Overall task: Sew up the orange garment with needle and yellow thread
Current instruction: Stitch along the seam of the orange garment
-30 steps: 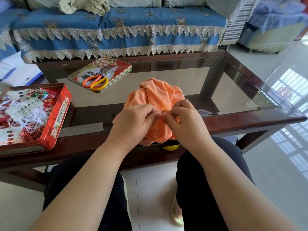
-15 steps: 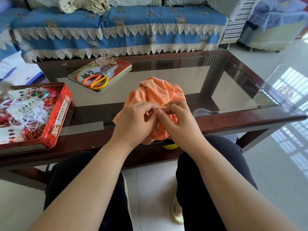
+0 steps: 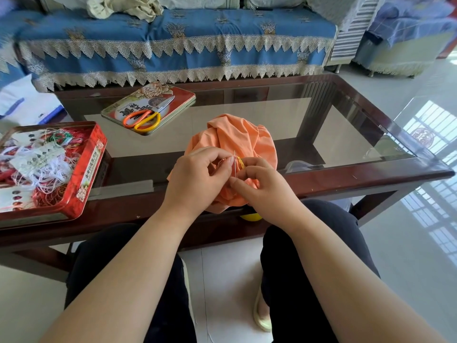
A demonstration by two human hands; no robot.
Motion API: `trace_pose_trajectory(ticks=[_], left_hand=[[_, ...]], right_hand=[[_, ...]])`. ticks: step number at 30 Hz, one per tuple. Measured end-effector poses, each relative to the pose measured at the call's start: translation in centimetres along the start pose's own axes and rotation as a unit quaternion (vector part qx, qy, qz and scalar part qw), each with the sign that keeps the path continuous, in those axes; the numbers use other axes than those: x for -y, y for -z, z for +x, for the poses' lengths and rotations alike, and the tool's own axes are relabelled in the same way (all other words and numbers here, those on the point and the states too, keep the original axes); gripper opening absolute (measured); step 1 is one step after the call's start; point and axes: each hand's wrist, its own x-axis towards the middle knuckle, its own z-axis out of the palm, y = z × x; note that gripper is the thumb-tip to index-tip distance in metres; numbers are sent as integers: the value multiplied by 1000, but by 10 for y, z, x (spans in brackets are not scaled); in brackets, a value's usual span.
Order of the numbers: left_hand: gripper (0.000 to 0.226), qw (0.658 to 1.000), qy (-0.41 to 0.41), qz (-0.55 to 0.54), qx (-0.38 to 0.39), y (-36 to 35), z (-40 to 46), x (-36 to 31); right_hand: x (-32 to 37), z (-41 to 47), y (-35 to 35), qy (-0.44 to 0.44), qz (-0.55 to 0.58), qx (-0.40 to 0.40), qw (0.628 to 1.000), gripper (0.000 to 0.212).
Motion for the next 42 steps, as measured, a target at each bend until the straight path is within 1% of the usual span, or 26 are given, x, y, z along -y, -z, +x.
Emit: trace_pose_trajectory(ticks=[2,6,8,11,14,18,19,22,23,24,26,28,30,33,37,39,42], left_hand=[[16,1000,0,-5,5,1,0,-1],[17,998,-24,-15,55,2,-1,-3],[18,997,-29,-23,61,1,-1,-4],[14,997,-26,-38,67,-1,-1,-4],[16,995,-17,-56,78,-2,-1,-2],[23,995,-19,-54,80,-1,-1,-2],[22,995,-17,-55,79,-1,-1,-2],[16,994,-10,-72,79,0,-1,-4],[15,994,-6,-77,79,0,-1,-4],[15,993,0,-82,81,1,0,-5],[16,992,9,-94,88,1,0,-8],[15,989,21,-106,99,1,0,-10],[13,986,40,-120,113,0,0,-11],[10,980,62,-133,133,1,1,-15],[9,978,76,-145,128,2,3,-19],[9,978,79,-131,141,3,3,-19],[9,976,102,-96,168,5,1,-21]], right_hand=[[0,0,0,1,2,-10,1000,21],[-1,2,2,9,27,-63,998,23],[-2,4,4,5,52,-65,996,25],[-4,5,9,7,91,-61,994,29],[-2,6,7,15,76,-69,995,29],[-2,5,5,21,67,-82,994,29],[-3,5,6,24,61,-101,993,29],[-8,10,12,28,42,-193,980,31],[-7,11,14,26,40,-202,978,31],[-7,13,15,28,36,-194,980,30],[-5,15,14,32,23,-148,988,24],[-1,16,13,31,36,-120,992,16],[4,18,13,42,42,-135,989,13],[13,25,20,36,20,-163,986,20],[19,30,23,16,3,-170,985,26],[19,30,24,19,13,-201,979,26],[23,33,33,14,57,-245,968,26]])
